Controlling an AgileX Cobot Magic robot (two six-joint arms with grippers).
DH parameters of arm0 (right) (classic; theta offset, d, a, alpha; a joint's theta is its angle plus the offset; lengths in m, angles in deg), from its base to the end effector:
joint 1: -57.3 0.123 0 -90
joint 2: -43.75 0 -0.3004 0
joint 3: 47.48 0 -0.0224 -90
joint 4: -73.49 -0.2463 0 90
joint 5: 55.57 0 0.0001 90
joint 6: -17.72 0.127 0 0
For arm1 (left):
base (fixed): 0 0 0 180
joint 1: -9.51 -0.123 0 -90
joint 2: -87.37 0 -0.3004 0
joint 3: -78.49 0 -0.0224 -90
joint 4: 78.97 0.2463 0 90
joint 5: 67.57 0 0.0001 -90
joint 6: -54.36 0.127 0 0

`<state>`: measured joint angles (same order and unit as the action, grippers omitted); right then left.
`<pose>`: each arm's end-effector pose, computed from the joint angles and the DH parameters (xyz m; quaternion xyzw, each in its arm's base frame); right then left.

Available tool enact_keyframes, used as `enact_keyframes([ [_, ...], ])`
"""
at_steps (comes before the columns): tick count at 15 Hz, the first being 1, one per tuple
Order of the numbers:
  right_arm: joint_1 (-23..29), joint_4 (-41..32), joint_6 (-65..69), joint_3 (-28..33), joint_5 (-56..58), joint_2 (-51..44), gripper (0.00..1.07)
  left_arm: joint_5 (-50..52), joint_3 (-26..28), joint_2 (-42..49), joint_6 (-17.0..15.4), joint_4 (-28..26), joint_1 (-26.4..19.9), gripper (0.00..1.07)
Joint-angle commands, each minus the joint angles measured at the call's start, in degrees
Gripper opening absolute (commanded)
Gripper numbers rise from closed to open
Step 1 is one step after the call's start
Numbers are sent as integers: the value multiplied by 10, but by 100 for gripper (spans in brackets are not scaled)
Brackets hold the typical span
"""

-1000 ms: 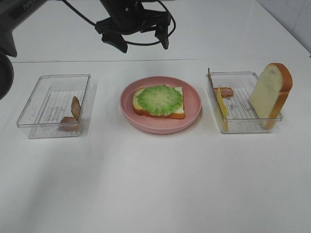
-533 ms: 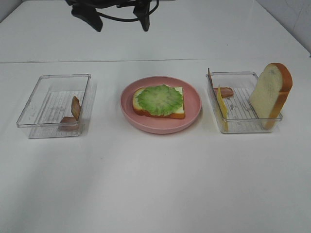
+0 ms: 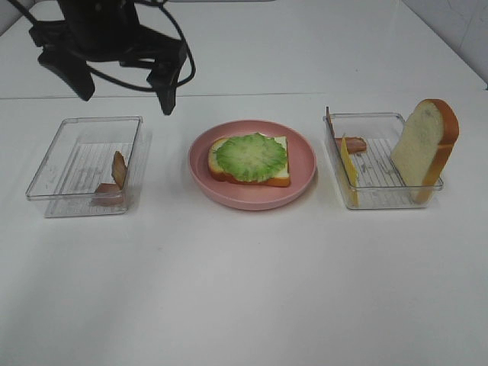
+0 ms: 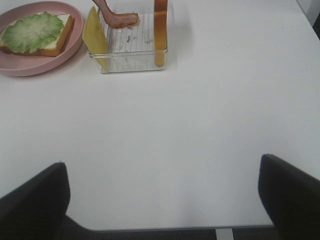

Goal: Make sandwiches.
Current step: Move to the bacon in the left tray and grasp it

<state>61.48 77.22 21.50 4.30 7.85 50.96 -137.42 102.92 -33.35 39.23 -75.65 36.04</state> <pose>0.0091 -0.0067 0.2388 -0.0018 0.8759 0.0010 0.4825 0.3888 -0.1864 0.2534 0.1051 0.9867 -0.0165 0.1228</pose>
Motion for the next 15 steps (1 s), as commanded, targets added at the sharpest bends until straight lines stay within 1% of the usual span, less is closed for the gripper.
enact_keyframes([
  [1, -3, -1, -4, 1, -5, -18, 99, -45, -34, 3, -11, 36, -1, 100],
  [2, -3, -1, -4, 1, -5, -18, 99, -33, -50, 3, -19, 43, -8, 100],
  [3, -3, -1, -4, 1, -5, -18, 99, -21, -62, 3, -21, 38, -19, 100],
  [4, -3, -1, -4, 1, -5, -18, 99, -8, -75, 3, -21, 22, -42, 100],
  [5, -3, -1, -4, 1, -5, -18, 99, -3, -80, 3, -21, 14, -51, 100],
  [7, -3, -1, -4, 1, -5, -18, 99, 19, -88, 3, -2, -29, -77, 100],
  [8, -3, -1, -4, 1, -5, -18, 99, 44, -92, 2, 9, -47, -80, 100],
  [11, -3, -1, -4, 1, -5, -18, 99, 70, -92, -17, 9, -57, -80, 100],
  [13, -3, -2, -4, 1, -5, -18, 99, 74, -92, -45, 16, -65, -80, 100],
  [15, -3, -2, -4, 1, -5, -18, 99, 80, -92, -64, 16, -73, -80, 100],
])
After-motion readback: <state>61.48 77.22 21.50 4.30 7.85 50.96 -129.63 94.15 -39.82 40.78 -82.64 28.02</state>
